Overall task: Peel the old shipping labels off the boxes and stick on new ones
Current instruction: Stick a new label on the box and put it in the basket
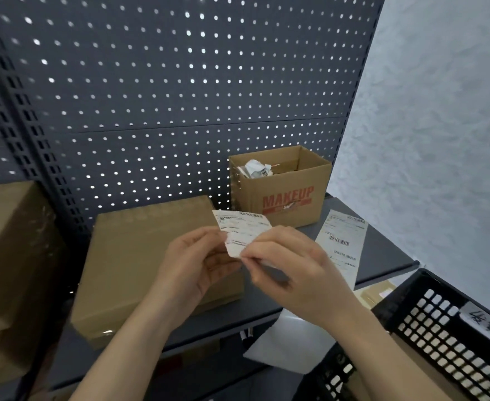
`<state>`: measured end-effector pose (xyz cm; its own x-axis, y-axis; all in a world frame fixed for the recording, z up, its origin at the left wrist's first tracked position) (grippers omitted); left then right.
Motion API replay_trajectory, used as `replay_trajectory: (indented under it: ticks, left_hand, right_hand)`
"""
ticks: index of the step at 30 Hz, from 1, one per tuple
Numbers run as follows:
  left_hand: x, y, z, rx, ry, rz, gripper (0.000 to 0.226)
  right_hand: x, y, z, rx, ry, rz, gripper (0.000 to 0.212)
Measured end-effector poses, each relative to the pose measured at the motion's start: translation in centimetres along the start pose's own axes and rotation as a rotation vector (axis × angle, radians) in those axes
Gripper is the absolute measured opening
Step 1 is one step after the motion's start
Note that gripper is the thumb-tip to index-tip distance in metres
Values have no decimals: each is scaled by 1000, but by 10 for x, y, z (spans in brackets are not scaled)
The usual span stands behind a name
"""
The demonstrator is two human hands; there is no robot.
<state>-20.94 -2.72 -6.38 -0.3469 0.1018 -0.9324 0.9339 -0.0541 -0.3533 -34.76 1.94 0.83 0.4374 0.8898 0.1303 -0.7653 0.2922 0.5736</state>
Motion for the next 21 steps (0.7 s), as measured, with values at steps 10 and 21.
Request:
replay_trajectory:
  ticks: [10,21]
  left_hand:
    - [-26,57,-7,-107,-97,164,19]
    - [-55,122,-18,-120,-151,292,19]
  right_hand:
    - [-9,-41,7,148,-203,204,36]
    - [-57,-102,2,70,-1122,584,12]
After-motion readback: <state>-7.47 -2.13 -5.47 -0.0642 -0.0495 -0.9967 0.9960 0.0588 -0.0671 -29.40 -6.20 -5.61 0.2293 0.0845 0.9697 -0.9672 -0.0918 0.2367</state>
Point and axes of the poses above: each hand's wrist, its own z-axis towards the middle knuckle, its own y-axis out of the back of the hand, x = y × z, the point moved 8 cm from there along z, towards the middle knuckle, and after that the axes turned 2 degrees about x, right-handed, at the moved point
